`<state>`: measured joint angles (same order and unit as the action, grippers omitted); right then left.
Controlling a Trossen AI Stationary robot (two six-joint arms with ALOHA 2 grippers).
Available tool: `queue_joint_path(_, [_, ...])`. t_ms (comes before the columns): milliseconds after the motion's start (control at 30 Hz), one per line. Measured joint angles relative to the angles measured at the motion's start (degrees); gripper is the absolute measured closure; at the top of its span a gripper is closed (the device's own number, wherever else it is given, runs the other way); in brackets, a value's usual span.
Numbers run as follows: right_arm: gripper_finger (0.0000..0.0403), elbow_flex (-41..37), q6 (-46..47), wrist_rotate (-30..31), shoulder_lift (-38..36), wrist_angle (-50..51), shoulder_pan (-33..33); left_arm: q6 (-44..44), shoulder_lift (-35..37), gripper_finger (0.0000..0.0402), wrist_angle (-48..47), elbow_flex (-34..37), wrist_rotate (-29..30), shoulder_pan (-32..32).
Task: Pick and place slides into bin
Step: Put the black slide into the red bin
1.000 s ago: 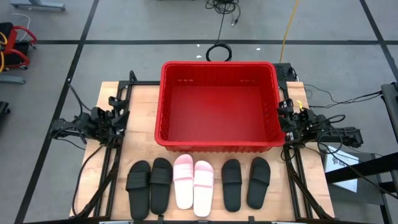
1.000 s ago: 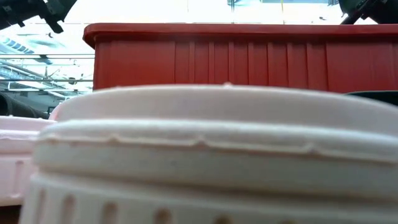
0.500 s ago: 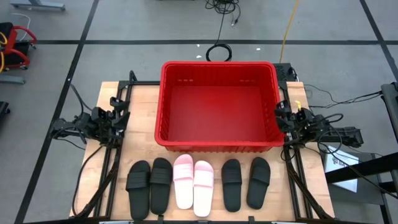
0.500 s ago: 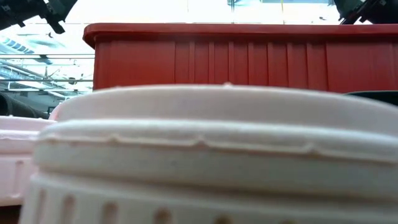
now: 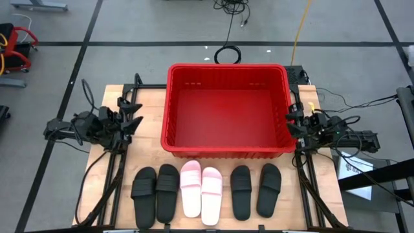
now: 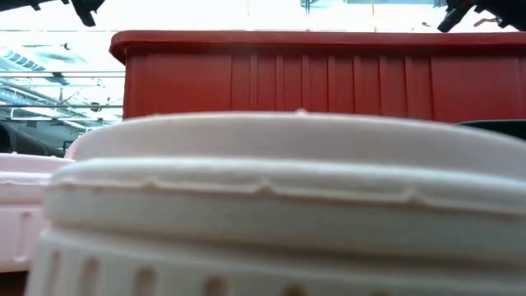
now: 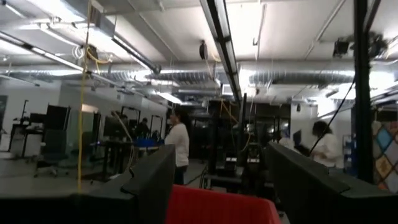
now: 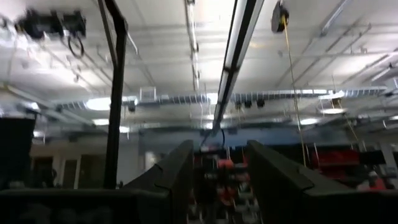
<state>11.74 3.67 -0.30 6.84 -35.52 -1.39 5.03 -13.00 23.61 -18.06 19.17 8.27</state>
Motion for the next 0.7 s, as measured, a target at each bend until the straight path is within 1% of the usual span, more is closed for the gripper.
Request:
queue_joint_path(167, [0.0261,6.07,-1.86,-0.02,3.41,3.21,-0.01,0.42,-6.55,0.0147,-0.19,-3.69,0.18,0.00])
queue_joint_path(333, [0.0261,13.79,-2.90,-0.53,7.32,14.19,-0.02,-0.98,-11.17,0.0147,-4.29,-9.38,-0.02,0.00])
queue_joint_path(467, [0.0261,19.02,-3.51,-4.67,10.69,18.03,-0.02,-1.05,-14.38,0.0147,-9.13,-14.23,-1.12,0.02])
queue_joint_path(567, [0.0261,21.78,-3.79,-8.39,13.21,18.78,-0.02,-1.06,-16.24,0.0147,-11.64,-17.01,-1.13,0.04])
queue_joint_path(700, [0.0261,25.35,-4.40,-9.18,16.22,20.48,0.00,-0.87,-17.97,0.0147,-12.69,-19.67,-1.17,0.45])
